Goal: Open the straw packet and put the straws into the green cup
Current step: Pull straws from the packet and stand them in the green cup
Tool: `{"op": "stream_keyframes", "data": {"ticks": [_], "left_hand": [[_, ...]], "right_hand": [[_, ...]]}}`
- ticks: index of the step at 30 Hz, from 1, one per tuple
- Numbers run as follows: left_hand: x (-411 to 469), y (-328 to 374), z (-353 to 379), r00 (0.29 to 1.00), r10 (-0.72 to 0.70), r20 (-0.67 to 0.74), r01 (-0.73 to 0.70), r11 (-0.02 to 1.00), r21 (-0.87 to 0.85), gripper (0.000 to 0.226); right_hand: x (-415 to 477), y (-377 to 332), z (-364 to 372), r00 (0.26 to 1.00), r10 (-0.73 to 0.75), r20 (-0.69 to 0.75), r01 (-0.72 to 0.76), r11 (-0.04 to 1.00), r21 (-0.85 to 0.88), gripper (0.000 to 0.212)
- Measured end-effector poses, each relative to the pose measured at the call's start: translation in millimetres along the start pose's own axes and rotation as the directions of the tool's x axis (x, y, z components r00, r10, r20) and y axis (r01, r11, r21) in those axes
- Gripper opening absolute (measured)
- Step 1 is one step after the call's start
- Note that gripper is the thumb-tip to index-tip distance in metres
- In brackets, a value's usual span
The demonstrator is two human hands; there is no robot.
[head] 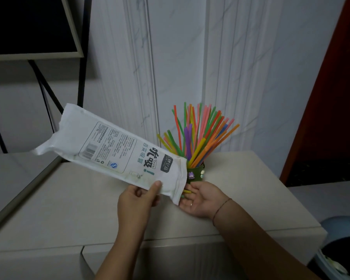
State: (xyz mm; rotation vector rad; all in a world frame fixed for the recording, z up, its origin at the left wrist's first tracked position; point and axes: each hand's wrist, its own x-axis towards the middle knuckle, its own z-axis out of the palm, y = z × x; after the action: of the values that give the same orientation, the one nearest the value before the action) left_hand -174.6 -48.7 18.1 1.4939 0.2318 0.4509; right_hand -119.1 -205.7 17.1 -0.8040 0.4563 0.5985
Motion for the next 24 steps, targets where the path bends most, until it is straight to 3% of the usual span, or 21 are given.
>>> {"op": "stream_keyframes", "data": {"ticks": [6,9,13,21,24], "left_hand": [[-0.6,2.8,1.3,0.998,0.061,-0.013,-0.061,0.998,0.01,0.023],[0.7,0.9,-0.5,1.0,0.016,-0.027,-0.018,0.995,-0.095,0.026],[5.0,-3.4,-4.2,0.995,-0.094,-0.046,0.077,0.958,-0.277,0.032],[11.9,-11.2,-4.4,0.96,-0.281,0.012,0.256,0.855,-0.451,0.033],[13.9,-11.9,-6.4,0.927,-0.369,0.063,0.349,0.792,-0.501,0.02]], "right_hand": [[-2.2,6.3,5.1,0.999,0.042,-0.011,-0.042,0.999,-0.033,0.027],[-6.9,7.1,6.5,0.999,0.047,-0.004,-0.047,0.996,-0.075,0.02],[-13.4,6.5,10.1,0.999,0.034,-0.002,-0.033,0.959,-0.28,0.019],[-13.2,6.2,13.1,0.942,-0.323,0.092,0.335,0.891,-0.306,0.011],[-16.1,1.5,10.3,0.909,-0.396,0.127,0.415,0.838,-0.355,0.009]]}}
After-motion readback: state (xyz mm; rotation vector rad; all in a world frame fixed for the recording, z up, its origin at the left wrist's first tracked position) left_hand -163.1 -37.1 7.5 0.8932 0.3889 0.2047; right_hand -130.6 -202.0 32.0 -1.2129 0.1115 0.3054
